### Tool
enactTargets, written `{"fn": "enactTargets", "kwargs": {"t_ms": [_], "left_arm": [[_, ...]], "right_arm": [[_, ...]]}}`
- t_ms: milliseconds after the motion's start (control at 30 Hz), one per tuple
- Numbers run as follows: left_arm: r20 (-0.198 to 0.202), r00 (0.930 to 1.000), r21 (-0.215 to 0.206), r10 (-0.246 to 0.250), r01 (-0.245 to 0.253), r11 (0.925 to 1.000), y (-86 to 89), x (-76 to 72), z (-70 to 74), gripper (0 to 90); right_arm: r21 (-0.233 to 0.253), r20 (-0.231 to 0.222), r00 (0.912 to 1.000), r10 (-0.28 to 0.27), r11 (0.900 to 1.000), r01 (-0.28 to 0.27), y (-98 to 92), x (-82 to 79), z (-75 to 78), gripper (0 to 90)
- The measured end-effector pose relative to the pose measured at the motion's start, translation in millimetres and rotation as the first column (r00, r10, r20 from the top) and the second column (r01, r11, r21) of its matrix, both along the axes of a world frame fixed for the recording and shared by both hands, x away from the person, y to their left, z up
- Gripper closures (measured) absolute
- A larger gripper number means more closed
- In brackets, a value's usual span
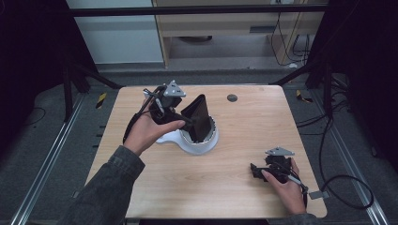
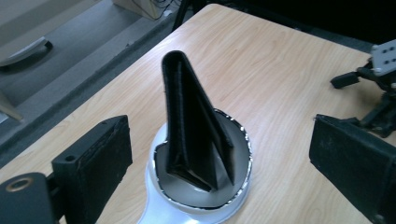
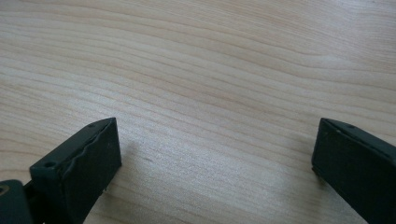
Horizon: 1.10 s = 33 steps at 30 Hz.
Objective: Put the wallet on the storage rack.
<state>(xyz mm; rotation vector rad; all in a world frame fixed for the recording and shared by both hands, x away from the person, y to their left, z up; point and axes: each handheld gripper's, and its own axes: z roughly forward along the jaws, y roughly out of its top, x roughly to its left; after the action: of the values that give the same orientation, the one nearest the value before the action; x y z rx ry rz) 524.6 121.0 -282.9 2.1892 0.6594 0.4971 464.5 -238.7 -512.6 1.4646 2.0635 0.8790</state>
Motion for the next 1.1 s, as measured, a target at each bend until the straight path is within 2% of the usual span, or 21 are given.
{"fn": "enactTargets", "kwargs": {"t_ms": [133, 200, 300, 467, 733, 1100], "left_arm": [[0.013, 0.9999, 0.001, 0.001, -0.001, 1.0000, 0.8, -6.2, -2.7, 5.2], [0.004, 1.0000, -0.007, -0.005, 0.005, 1.0000, 1.9, -9.6, -6.5, 5.1], [0.007, 0.9999, 0.012, -0.011, 0.011, 0.9999, 3.3, -15.4, -14.0, 4.7], [-0.003, 0.9999, 0.007, -0.015, 0.015, 0.9999, 8.7, -27.3, -32.0, 4.6], [-0.029, 0.9995, 0.047, -0.014, 0.015, 0.9988, 20.9, -46.1, -63.7, 4.3], [-0.080, 0.9968, 0.057, 0.001, 0.003, 0.9983, 37.3, -55.7, -95.0, 4.6]], "right_arm": [[0.007, -0.001, 1.0000, -0.003, 1.000, 0.003, 0.3, -0.4, 0.0, 1.3], [-0.003, 0.006, 1.0000, 0.002, 1.000, -0.002, -0.3, 0.1, -0.4, 1.2], [-0.004, 0.006, 1.0000, 0.001, 1.000, -0.001, -0.2, 0.1, -0.4, 1.2], [0.005, 0.001, 1.0000, -0.004, 1.000, 0.004, 0.6, -0.4, -0.1, 1.1], [0.004, 0.001, 0.9999, -0.012, 1.000, 0.012, 1.1, -1.8, -0.2, 1.1], [0.000, 0.002, 0.9999, -0.016, 1.000, 0.016, 1.4, -2.5, -0.1, 1.1]]}}
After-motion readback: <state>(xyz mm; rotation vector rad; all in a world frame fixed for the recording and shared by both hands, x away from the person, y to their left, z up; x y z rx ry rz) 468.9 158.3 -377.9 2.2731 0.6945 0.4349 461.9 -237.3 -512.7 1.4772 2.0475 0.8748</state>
